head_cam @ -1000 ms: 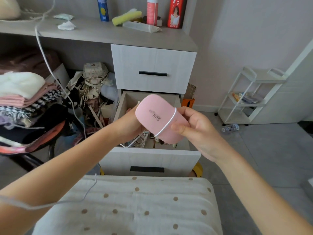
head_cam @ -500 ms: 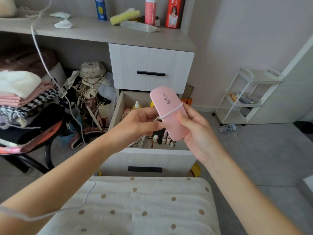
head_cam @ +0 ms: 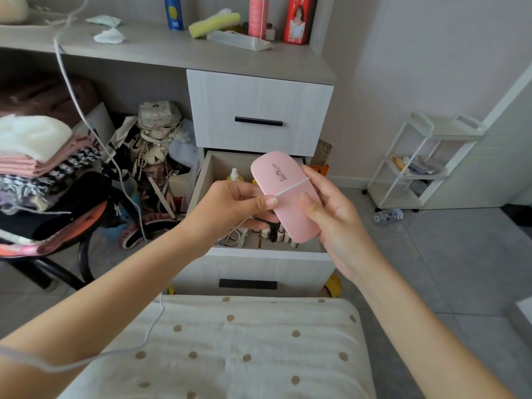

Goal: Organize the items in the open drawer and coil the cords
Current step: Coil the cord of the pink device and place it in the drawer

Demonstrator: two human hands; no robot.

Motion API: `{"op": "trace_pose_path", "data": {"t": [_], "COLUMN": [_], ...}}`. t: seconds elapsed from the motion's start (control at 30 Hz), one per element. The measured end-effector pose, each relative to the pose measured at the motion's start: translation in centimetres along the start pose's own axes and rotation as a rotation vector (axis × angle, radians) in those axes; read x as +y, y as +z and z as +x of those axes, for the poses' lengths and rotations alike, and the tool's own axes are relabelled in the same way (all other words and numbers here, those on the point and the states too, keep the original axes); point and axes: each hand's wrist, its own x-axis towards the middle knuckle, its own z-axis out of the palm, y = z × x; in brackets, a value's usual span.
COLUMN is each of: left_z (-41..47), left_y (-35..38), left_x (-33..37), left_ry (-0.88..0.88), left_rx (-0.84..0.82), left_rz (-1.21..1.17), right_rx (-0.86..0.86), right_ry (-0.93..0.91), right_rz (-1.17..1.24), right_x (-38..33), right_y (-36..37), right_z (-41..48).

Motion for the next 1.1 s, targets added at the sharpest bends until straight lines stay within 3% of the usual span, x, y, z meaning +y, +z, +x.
{"op": "trace_pose_path", "data": {"t": [0.23,0.33,0.4,0.53,0.63,0.77,0.87,1.1], "left_z": [0.6,1.1,1.2,0.1,-1.2,-1.5,-1.0,0.5], "left_y": [0.3,0.2,0.0,-0.4,-0.1,0.9,1.1,-0.2], "left_x": [0.4,0.4,0.2,0.0,0.2,0.6,0.6,-0.6], "left_ry": [-0.074,-0.088,-0.049,0.119,0.241,0.479,0.604,0.417], "left_rx": [0.116,0.164,0.178,0.143,0.055,0.059,0.091,0.024], "left_rz": [-0.035,0.082,0.331,1.060,1.312,1.359,1.342,0.997], "right_rx": [0.065,0.114,0.175,0.336,0.363,0.196,0.048,-0.280], "right_ry": [-0.114,-0.147,-0.149,-0.096,-0.033,-0.028,-0.076,-0.063], "right_rz": [-0.086,-0.171,-0.269,-0.594,-0.858,-1.121,-1.174,-1.014], "right_x": [-0.6,-1.0,-1.2,-1.0,-0.6,-0.3,-0.4,-0.9], "right_y": [-0.1,-0.2,-0.7,-2.5,-3.4,-2.9,-2.1,-2.0], "right_z": [0.7,1.0,1.0,1.0,0.6,-0.2,-0.4,-0.6]}}
